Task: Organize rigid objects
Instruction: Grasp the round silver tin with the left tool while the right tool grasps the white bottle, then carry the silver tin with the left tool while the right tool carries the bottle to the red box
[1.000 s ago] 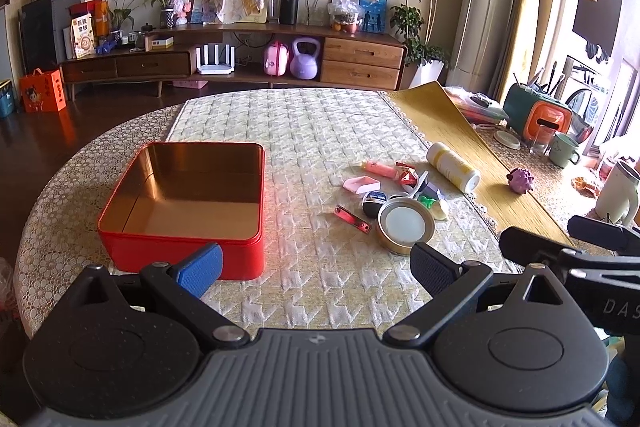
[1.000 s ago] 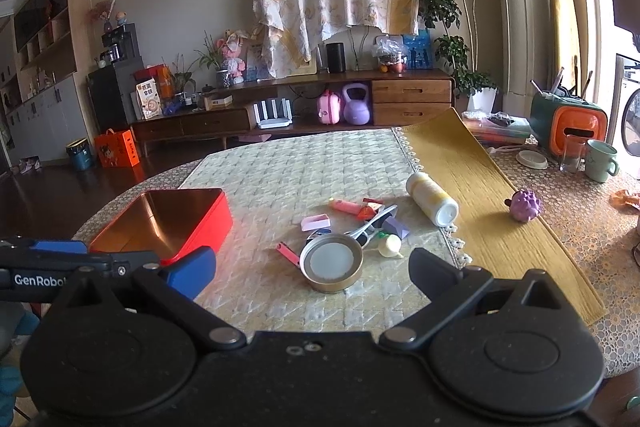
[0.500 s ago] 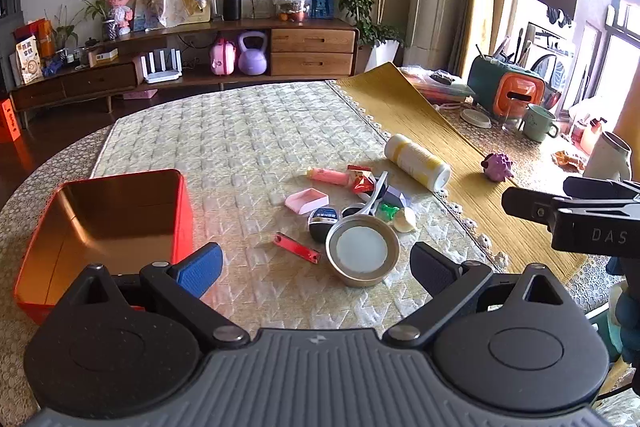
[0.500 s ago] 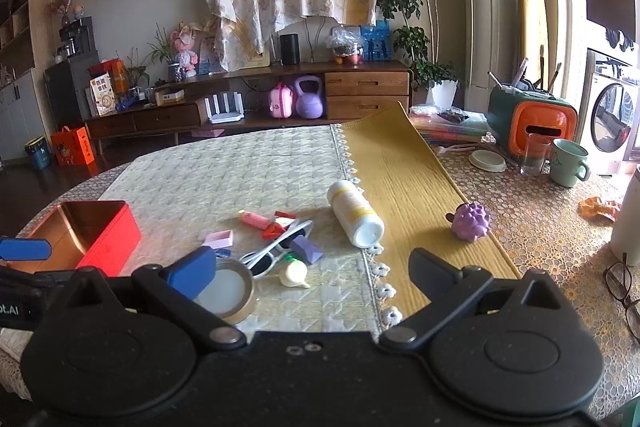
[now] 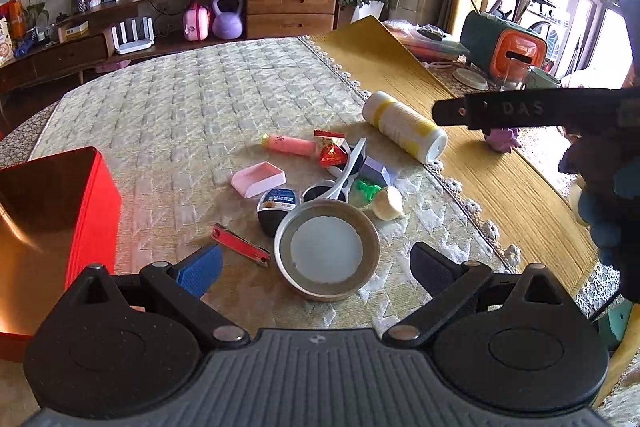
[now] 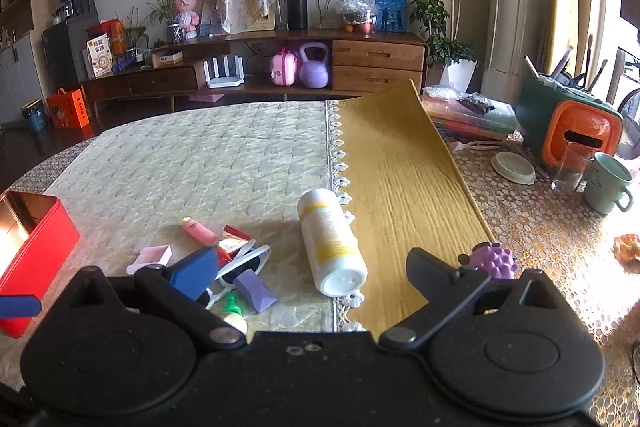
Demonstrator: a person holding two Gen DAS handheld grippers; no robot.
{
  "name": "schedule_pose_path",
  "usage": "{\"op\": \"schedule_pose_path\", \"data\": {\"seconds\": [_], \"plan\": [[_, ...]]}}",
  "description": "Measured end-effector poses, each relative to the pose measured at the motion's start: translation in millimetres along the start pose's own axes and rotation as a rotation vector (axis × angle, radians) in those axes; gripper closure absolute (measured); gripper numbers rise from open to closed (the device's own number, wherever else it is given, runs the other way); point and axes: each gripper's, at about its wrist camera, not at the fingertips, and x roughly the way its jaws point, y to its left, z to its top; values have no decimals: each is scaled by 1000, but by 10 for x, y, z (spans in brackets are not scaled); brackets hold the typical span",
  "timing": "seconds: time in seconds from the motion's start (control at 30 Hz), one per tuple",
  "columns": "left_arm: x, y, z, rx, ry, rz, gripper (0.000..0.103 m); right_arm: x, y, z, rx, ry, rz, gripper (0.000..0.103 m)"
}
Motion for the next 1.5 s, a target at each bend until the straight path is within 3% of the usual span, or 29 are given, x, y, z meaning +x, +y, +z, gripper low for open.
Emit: {"op": "schedule_pose_path", "data": {"seconds": [0.17,0.23,0.53,0.67,0.83,0.93,1.5], "plan": [[239,-53,10,7,25,8,2,360,-40,95,-15,54,14,6],[328,-55,11,-1,39,10,2,499,-56,118,-18,75,13,12],[546,-108,-35,32,50,5,2,959,-242,135,70,164,63,25],[595,-134,-38,49,44,7,3,1065,-298,131,103,183,69,37],[643,-148,-42,69,46,17,18,1124,-329,117,126,189,73,52],[649,-153,-48,75,45,19,25,1123,-315,109,119,183,74,53],[493,-106,-29,57,33,63,26,765,-297,70,188,151,90,58]]}}
